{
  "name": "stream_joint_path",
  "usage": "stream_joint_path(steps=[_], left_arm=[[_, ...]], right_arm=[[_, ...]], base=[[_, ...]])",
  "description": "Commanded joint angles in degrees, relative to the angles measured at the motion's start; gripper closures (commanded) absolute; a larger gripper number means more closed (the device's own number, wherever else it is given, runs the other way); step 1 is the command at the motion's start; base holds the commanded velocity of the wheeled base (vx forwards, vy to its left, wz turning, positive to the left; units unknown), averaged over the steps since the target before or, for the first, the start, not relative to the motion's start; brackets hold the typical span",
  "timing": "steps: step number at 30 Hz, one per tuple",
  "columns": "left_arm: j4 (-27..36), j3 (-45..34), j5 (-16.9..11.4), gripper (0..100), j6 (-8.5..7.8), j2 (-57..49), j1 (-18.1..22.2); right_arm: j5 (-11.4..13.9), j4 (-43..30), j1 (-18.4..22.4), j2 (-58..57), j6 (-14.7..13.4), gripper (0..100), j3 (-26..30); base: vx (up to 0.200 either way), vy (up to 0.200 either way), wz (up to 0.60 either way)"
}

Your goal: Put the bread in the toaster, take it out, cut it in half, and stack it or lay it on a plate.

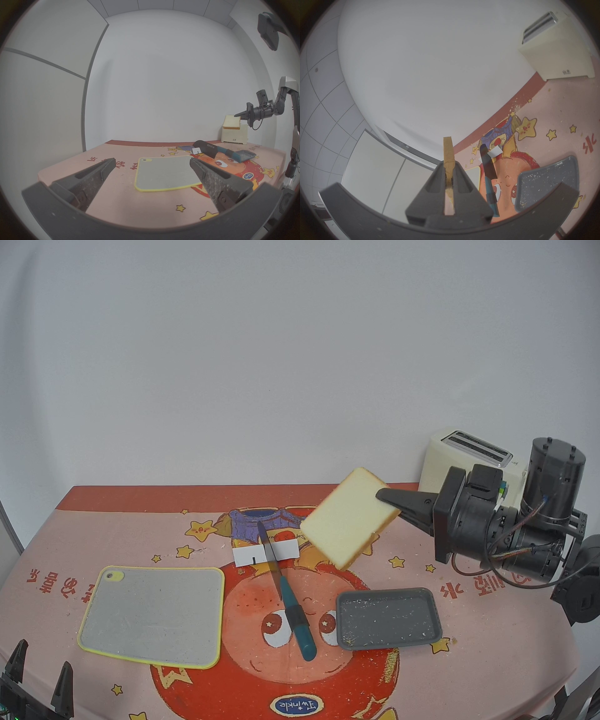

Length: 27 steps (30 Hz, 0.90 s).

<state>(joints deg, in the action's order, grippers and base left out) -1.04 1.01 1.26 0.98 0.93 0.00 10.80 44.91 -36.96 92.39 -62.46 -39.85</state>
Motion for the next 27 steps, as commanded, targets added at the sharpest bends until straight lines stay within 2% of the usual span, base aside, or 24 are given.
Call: stream_joint_path(steps=[1, 4, 14, 18, 27], left_arm=[[-0.02, -1.01, 0.06, 0, -0.01, -0.93, -0.09], [-0.02, -1.01, 0.06, 0, -0.01, -0.93, -0.09], [-0.02, -1.01, 0.06, 0, 0.17, -0.93, -0.09], [-0.02, -1.01, 0.06, 0, 0.08, -0.93, -0.09], [-0.02, -1.01, 0.06, 0, 0.26, -0.93, -0.09]], right_arm=[[0.1, 0.35, -0.48, 2.71, -0.55, 100, 0.92], [0.1, 0.53, -0.48, 2.97, -1.96, 100, 0.83], [0.19, 0.71, -1.27, 2.79, -2.57, 100, 0.92], [0.19, 0.71, -1.53, 3.5, -3.8, 100, 0.92], [0.1, 0.71, -4.26, 5.78, -3.8, 100, 1.97]], base=[[0.0, 0.2, 0.0], [0.0, 0.2, 0.0], [0.0, 0.2, 0.0], [0.0, 0.2, 0.0], [0.0, 0.2, 0.0]])
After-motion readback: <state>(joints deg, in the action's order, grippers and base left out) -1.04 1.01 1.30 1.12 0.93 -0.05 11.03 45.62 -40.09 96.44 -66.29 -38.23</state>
